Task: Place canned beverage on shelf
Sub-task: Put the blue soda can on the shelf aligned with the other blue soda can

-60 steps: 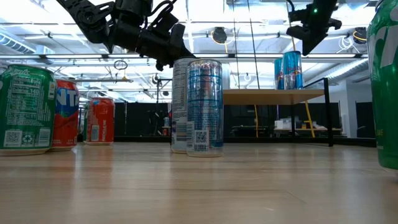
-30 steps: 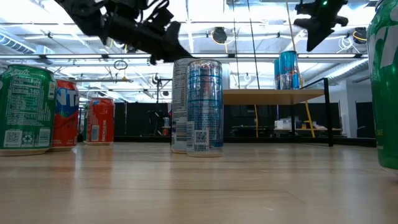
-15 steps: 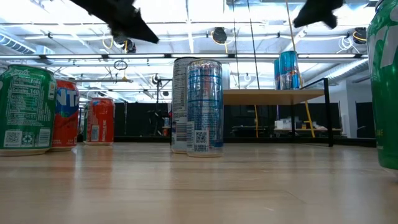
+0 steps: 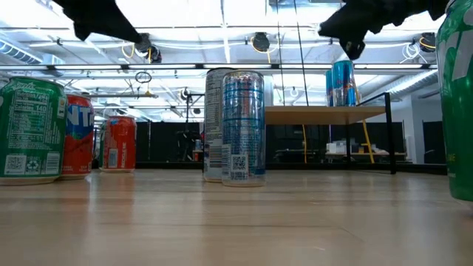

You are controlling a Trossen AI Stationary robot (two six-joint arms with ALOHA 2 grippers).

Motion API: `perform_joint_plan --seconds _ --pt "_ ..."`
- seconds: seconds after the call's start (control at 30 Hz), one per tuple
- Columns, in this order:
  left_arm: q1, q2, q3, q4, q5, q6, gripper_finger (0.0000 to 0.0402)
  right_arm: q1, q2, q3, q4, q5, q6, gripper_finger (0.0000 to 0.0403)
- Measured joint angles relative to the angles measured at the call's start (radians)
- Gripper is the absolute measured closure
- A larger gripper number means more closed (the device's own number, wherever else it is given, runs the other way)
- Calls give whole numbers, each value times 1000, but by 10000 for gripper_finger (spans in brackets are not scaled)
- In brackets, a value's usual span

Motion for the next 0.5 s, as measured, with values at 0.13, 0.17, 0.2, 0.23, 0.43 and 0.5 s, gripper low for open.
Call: perform_joint_plan --seconds 0.13,0.17,0.2,0.23,0.43,0.5 --pt "-47 17 0 26 -27 -16 402 72 -1 -35 35 76 -20 341" --pt "-53 23 0 26 -37 -16 402 85 0 -45 32 92 -20 341" --pt "-55 28 0 30 -45 -16 402 99 0 -53 30 106 -18 341" --pt "-56 33 0 36 -51 -16 401 113 0 -60 30 108 -14 341" --pt "-48 70 0 34 -55 -12 402 193 0 -98 30 103 14 341" --pt "-40 85 0 34 -55 5 402 213 -1 -108 18 102 22 341"
